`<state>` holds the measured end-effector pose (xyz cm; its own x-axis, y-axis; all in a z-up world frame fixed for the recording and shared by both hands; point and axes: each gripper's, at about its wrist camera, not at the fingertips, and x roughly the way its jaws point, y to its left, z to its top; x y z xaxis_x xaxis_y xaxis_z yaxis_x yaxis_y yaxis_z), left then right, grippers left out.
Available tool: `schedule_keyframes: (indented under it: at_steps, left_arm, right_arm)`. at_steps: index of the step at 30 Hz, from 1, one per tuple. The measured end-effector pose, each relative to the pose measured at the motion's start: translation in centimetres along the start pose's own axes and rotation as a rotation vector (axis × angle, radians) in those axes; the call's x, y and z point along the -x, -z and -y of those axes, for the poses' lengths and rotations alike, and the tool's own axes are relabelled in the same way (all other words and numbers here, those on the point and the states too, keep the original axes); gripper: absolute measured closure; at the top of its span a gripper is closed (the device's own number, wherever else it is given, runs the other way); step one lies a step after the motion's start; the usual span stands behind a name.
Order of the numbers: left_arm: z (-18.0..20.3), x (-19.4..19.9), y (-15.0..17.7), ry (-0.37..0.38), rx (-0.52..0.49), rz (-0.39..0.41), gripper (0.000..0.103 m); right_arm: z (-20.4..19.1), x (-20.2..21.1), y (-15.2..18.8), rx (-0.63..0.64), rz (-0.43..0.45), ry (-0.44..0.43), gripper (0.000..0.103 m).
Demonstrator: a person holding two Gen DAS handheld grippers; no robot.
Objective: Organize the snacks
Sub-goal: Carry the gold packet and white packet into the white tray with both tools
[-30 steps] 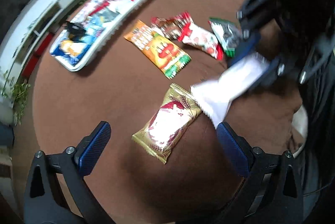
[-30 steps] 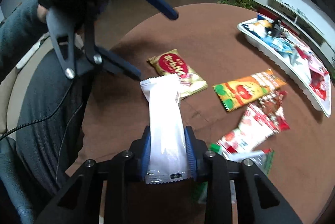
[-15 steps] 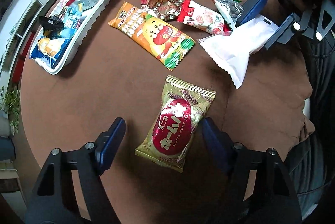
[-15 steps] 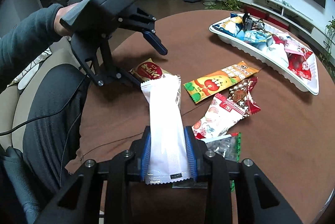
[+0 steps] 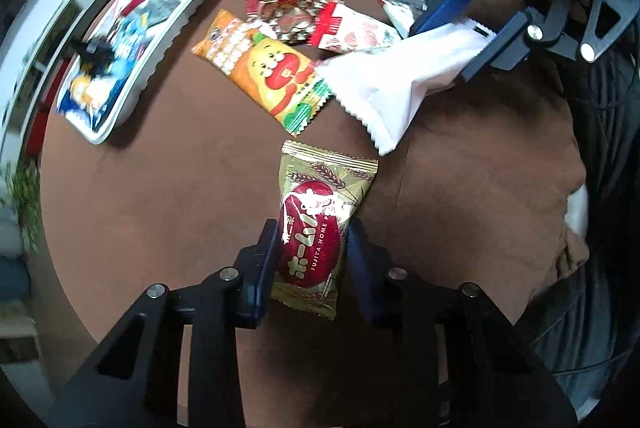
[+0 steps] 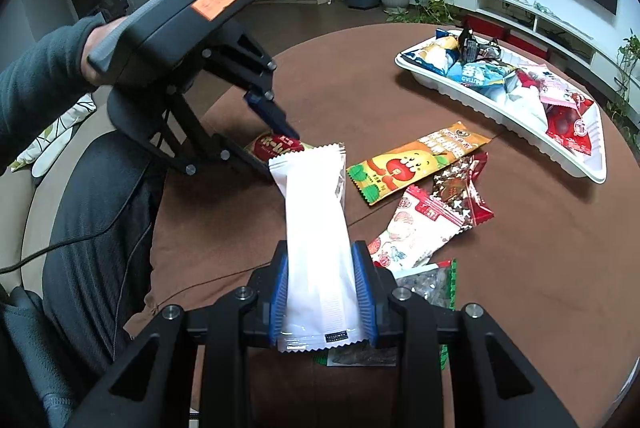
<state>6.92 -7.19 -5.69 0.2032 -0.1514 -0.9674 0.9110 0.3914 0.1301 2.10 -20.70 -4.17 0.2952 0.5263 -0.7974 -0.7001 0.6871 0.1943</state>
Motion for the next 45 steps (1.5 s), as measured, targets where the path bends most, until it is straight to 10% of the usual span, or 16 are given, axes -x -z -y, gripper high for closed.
schedule_keyframes:
  at_steps: [30, 45]
  left_arm:
    - [-9.6, 9.2, -2.9, 0.017, 0.793, 0.577, 0.072]
    - [-19.0, 6.2, -12.9, -0.036, 0.917, 0.507, 0.072]
  right_arm:
    - [6.5, 7.1, -3.2, -0.255, 0.289, 0.163, 0.07]
    - [21.0, 6.7, -13.6, -0.452, 0.33, 0.398, 0.07]
